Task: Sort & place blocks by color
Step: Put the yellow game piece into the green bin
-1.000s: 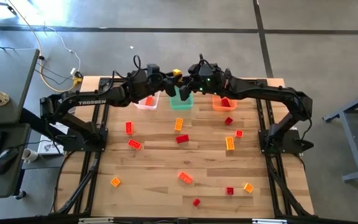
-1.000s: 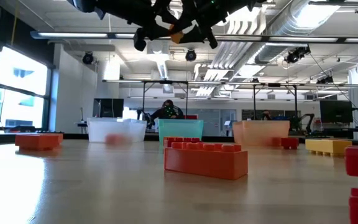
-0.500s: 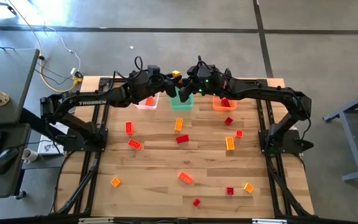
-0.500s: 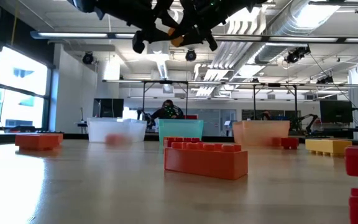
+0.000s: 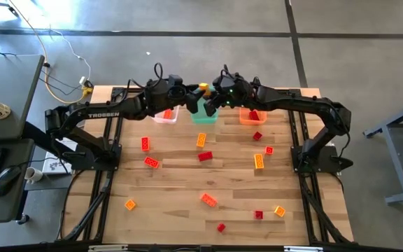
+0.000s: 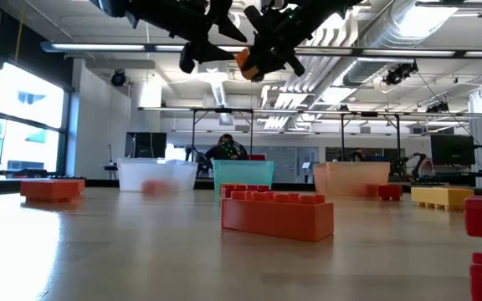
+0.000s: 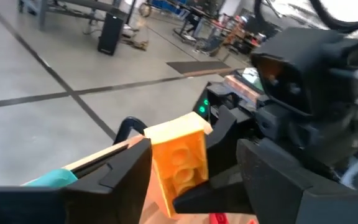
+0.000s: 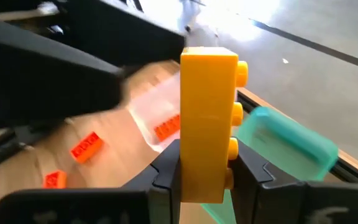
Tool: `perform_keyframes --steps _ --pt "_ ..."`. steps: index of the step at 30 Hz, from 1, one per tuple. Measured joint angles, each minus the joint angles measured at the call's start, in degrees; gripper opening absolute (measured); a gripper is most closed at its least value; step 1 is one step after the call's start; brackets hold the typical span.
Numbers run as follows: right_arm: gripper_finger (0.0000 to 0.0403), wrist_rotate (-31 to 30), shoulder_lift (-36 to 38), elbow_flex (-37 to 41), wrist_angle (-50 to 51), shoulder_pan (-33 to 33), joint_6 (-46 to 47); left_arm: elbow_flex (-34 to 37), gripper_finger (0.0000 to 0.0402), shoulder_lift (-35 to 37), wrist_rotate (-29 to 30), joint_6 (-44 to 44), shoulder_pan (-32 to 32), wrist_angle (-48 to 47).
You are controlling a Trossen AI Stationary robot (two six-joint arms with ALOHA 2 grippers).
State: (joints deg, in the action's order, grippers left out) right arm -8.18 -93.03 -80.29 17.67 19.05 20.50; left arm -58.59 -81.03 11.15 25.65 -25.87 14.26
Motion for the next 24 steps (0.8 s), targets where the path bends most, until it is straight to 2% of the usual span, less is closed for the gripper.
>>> perform_keyframes --steps 6,14,24 --pt "0.0070 -0.8 0.0 0.0 4.0 1.4 0.0 0.0 0.0244 0.1 -1.0 -2.7 -0.8 -4.3" --pt "0.0070 -0.8 -0.1 0.9 8.4 3.5 0.1 0.0 0.0241 0.3 -0.7 -3.8 -1.1 -8.0" --pt "0.0070 0.9 -4.3 2.5 8.0 3.8 0.0 0.0 0.0240 0.3 -0.6 -5.3 -1.0 -13.2"
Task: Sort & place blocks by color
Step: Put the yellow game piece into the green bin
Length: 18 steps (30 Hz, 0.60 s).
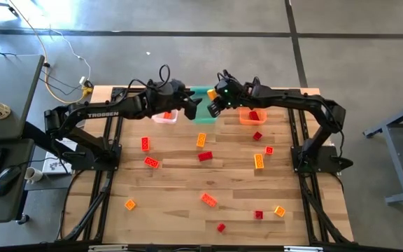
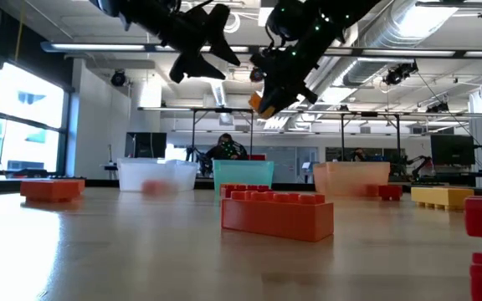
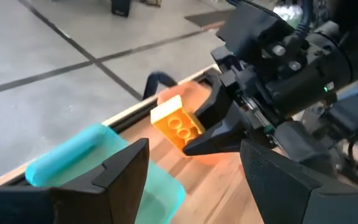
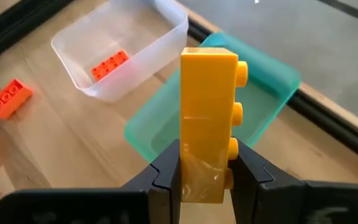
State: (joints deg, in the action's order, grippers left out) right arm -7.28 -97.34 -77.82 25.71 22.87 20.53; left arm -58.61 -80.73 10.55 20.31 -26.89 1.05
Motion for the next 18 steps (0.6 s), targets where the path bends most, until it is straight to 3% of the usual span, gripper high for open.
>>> perform_keyframes --steps 18 --pt "0.0070 3.8 -10.8 0.0 -3.1 0.0 0.0 0.0 0.0240 0.0 -0.4 0.0 2.2 -18.7"
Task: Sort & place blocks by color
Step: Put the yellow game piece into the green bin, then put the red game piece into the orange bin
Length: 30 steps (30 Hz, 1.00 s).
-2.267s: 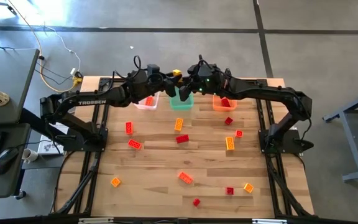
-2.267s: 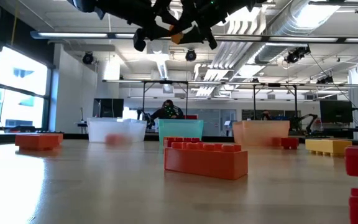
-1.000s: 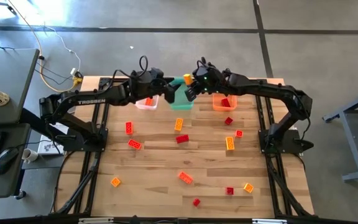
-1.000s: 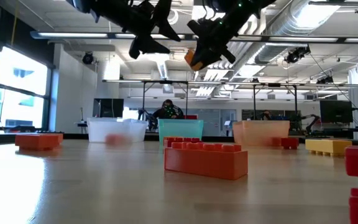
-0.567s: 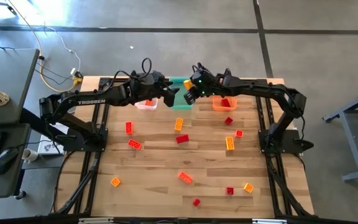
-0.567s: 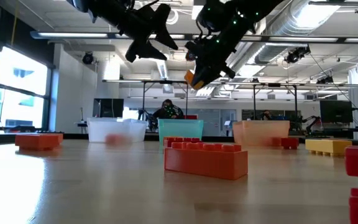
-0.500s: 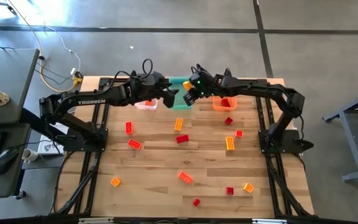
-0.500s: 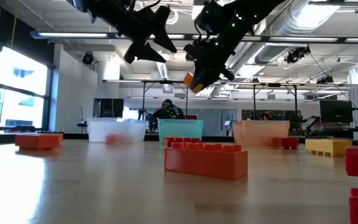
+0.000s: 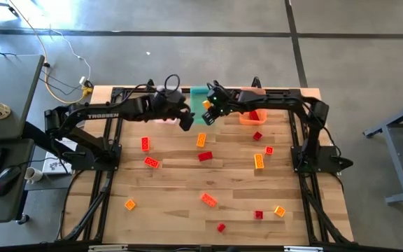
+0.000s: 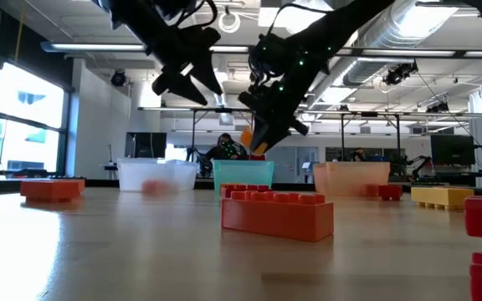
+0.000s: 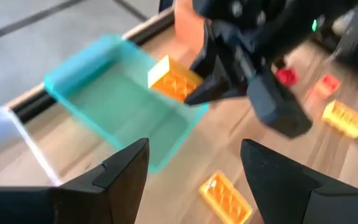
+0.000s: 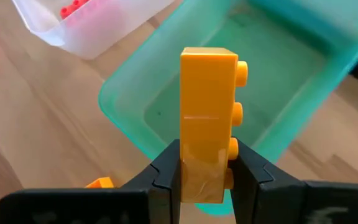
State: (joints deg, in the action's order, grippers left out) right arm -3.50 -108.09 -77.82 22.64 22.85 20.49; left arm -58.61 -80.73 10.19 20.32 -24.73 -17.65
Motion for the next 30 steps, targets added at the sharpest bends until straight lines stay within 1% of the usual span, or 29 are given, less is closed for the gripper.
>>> perform_keyframes --steps 4,8,13,18,21,26,30 --pt "0.0073 0.9 -1.7 0.0 -1.5 0.0 0.1 0.0 0.0240 0.0 1.9 0.0 0.8 -4.7" --pt "0.0087 1.0 -2.8 0.0 -2.2 0.0 0.5 0.0 0.0240 0.0 3.0 0.0 1.3 -7.8" --pt "0.0091 2.8 -3.0 0.0 -4.2 0.0 0.1 0.0 0.0240 0.0 2.5 0.5 1.3 -8.1" --pt "0.0099 2.7 -3.0 0.0 -5.0 0.0 0.0 0.0 0.0240 0.0 2.5 0.5 1.3 -8.1" --pt "0.0118 3.0 -3.0 0.0 -4.9 0.0 0.0 0.0 0.0240 0.0 2.5 0.5 1.3 -8.1" --pt "0.0167 3.3 -2.8 -0.1 -4.7 0.0 0.0 0.0 0.0240 0.0 2.5 0.5 1.3 -8.0" --pt "0.0199 5.0 -0.7 -0.1 -2.5 0.0 -0.5 0.0 0.0240 0.0 2.5 0.5 1.3 -8.0"
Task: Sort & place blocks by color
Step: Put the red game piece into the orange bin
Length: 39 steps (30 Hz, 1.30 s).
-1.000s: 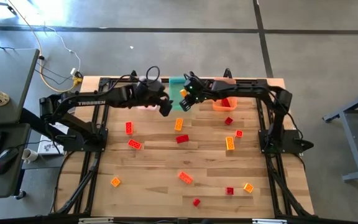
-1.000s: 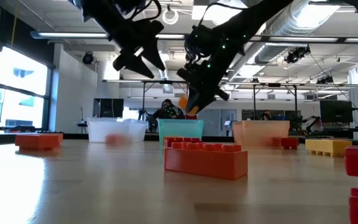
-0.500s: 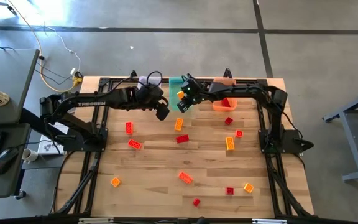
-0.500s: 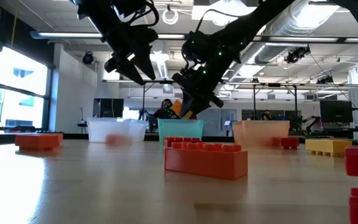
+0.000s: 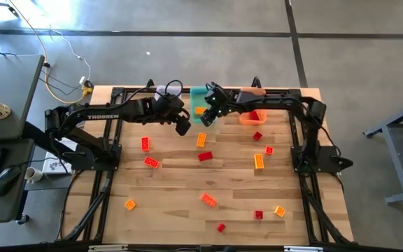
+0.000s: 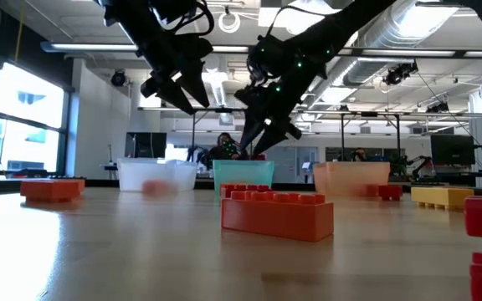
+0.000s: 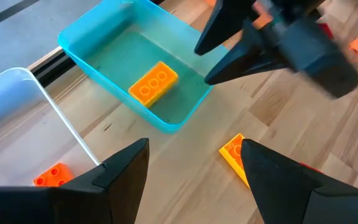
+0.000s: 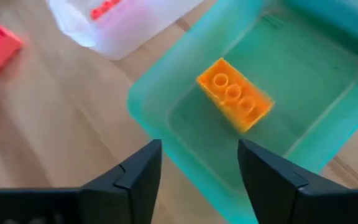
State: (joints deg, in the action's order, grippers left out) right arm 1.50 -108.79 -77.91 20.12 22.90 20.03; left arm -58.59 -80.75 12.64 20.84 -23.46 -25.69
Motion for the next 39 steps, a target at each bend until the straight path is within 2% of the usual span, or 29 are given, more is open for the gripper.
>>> perform_keyframes --steps 12,18,32,39 --pt "0.0209 0.6 8.7 -0.1 12.2 -2.4 0.3 0.0 0.0240 0.0 0.0 0.0 0.0 0.1" --pt "0.0209 0.5 9.2 -0.1 24.1 -5.1 0.5 0.0 0.0240 0.0 0.0 0.0 0.0 0.1" --pt "0.0209 -10.6 9.3 0.0 44.0 -11.5 0.5 0.0 0.0240 0.0 0.0 0.0 0.0 0.3" --pt "0.0209 -17.2 9.3 0.0 53.3 -12.5 4.5 0.0 0.0240 0.0 0.0 0.0 0.0 2.5"
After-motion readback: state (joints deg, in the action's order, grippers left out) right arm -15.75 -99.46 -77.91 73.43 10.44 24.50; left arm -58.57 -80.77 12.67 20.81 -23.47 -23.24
